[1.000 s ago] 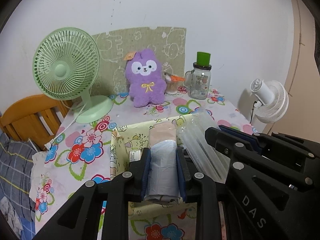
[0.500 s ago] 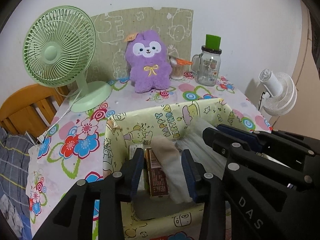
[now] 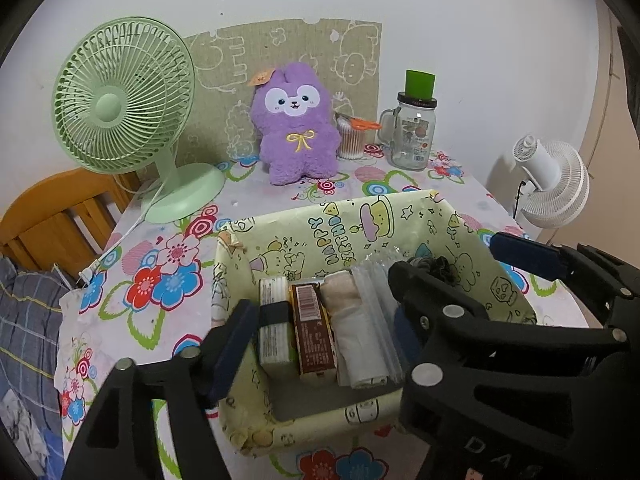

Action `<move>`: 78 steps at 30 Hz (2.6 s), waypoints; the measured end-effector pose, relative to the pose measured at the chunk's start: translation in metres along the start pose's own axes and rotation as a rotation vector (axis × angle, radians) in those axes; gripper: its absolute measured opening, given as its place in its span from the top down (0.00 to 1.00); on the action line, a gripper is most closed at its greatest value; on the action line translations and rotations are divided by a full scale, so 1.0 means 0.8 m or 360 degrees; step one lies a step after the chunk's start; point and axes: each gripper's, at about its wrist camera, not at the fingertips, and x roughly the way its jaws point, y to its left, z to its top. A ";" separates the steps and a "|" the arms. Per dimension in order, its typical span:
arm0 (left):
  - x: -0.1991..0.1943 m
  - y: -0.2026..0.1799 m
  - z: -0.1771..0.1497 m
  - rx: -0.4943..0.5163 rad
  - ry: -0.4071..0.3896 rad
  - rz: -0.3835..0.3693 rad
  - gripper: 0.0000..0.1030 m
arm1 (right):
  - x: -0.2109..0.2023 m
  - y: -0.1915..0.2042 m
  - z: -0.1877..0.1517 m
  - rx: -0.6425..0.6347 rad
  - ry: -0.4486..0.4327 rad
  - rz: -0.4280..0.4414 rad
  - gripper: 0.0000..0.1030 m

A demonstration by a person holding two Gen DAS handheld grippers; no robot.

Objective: Organize soft objects
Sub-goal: 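Lower both items into the basket and open both grippers, then withdraw both grippers from the basket toward the white cloth and pink box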

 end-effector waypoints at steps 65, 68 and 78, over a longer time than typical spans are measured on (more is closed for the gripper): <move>-0.133 -0.004 -0.122 -0.0024 -0.0095 -0.0038 0.01 | -0.144 0.017 -0.122 -0.0018 -0.0107 -0.0072 0.05; -0.131 -0.003 -0.129 -0.0022 -0.0081 -0.0041 0.01 | -0.143 0.017 -0.129 -0.0014 -0.0095 -0.0071 0.05; -0.114 -0.007 -0.147 -0.0034 -0.0038 -0.0029 0.01 | -0.130 0.016 -0.149 0.0009 -0.0044 -0.0087 0.05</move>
